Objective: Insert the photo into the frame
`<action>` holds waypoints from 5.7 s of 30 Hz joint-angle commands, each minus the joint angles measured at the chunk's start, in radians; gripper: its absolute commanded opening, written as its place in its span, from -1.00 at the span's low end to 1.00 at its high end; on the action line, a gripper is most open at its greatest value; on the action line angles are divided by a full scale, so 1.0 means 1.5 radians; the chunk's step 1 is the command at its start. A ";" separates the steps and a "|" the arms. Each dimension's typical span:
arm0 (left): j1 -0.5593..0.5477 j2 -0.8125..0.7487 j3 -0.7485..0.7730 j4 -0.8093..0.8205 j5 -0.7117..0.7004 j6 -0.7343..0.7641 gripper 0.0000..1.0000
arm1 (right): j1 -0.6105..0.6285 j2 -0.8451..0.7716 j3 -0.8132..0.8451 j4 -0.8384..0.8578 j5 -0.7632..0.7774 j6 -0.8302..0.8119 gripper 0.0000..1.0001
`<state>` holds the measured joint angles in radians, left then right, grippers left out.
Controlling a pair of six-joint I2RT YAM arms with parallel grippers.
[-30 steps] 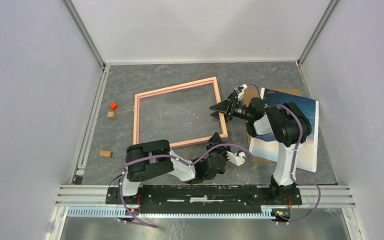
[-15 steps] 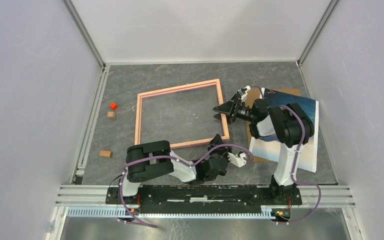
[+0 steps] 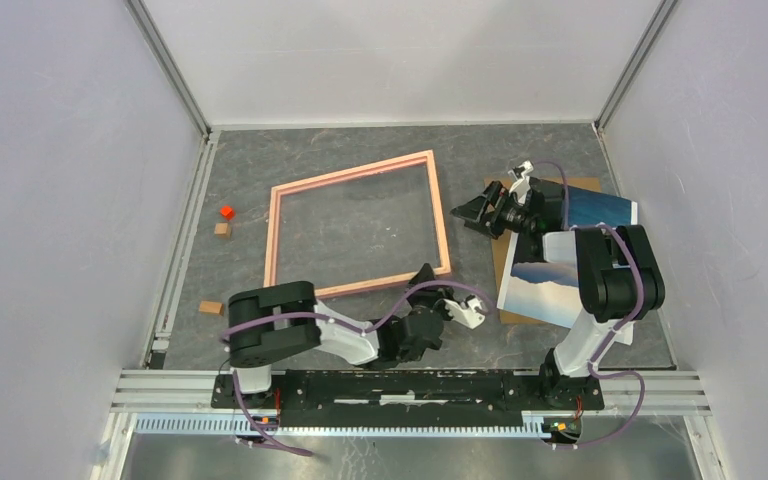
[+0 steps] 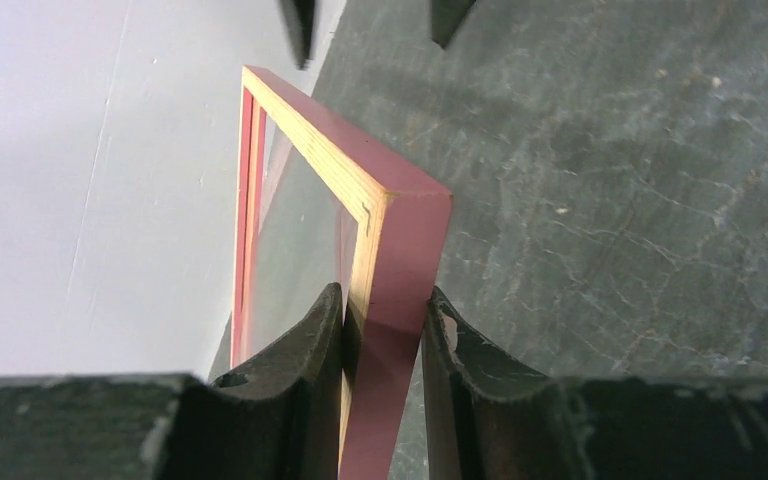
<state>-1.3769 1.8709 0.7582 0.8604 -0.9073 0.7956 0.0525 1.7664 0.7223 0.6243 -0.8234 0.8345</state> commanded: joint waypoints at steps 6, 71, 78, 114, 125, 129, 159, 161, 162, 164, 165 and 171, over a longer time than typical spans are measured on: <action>-0.002 -0.115 0.000 0.026 0.004 -0.175 -0.77 | 0.058 0.018 -0.056 0.300 -0.017 0.241 0.96; -0.001 -0.197 -0.026 -0.080 0.098 -0.289 -0.27 | 0.210 0.035 -0.017 0.467 -0.015 0.364 0.68; 0.009 -0.217 0.028 -0.299 0.239 -0.435 0.91 | 0.184 0.077 -0.025 0.573 -0.034 0.418 0.50; 0.917 -0.518 0.026 -0.842 0.500 -1.047 1.00 | 0.179 0.167 -0.011 0.710 -0.035 0.459 0.47; 0.992 -0.404 0.057 -0.821 0.523 -0.951 1.00 | 0.177 0.195 -0.007 0.835 -0.043 0.524 -0.02; 0.999 -0.394 0.049 -0.800 0.565 -0.927 1.00 | 0.173 0.187 -0.010 0.821 -0.045 0.510 0.01; 0.998 -0.359 0.057 -0.832 0.593 -0.875 1.00 | 0.127 0.058 -0.043 0.217 0.012 0.088 0.51; 0.998 -0.340 0.072 -0.853 0.596 -0.876 1.00 | 0.117 0.053 -0.037 0.145 0.029 0.044 0.52; 0.999 -0.332 0.077 -0.858 0.601 -0.876 1.00 | 0.112 0.052 -0.027 0.103 0.041 0.008 0.53; 0.998 -0.319 0.082 -0.861 0.631 -0.873 1.00 | 0.107 0.049 -0.011 0.018 0.073 -0.053 0.60; 0.998 -0.311 0.084 -0.864 0.641 -0.869 1.00 | 0.106 0.046 -0.002 -0.029 0.092 -0.087 0.63; 0.996 -0.288 0.085 -0.863 0.699 -0.851 0.76 | 0.105 0.037 0.037 -0.161 0.172 -0.186 0.71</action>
<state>0.1184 1.4242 0.8509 -0.4286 0.0631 -0.5404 0.2138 1.8515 0.7315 0.5728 -0.6888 0.7387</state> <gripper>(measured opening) 0.923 0.849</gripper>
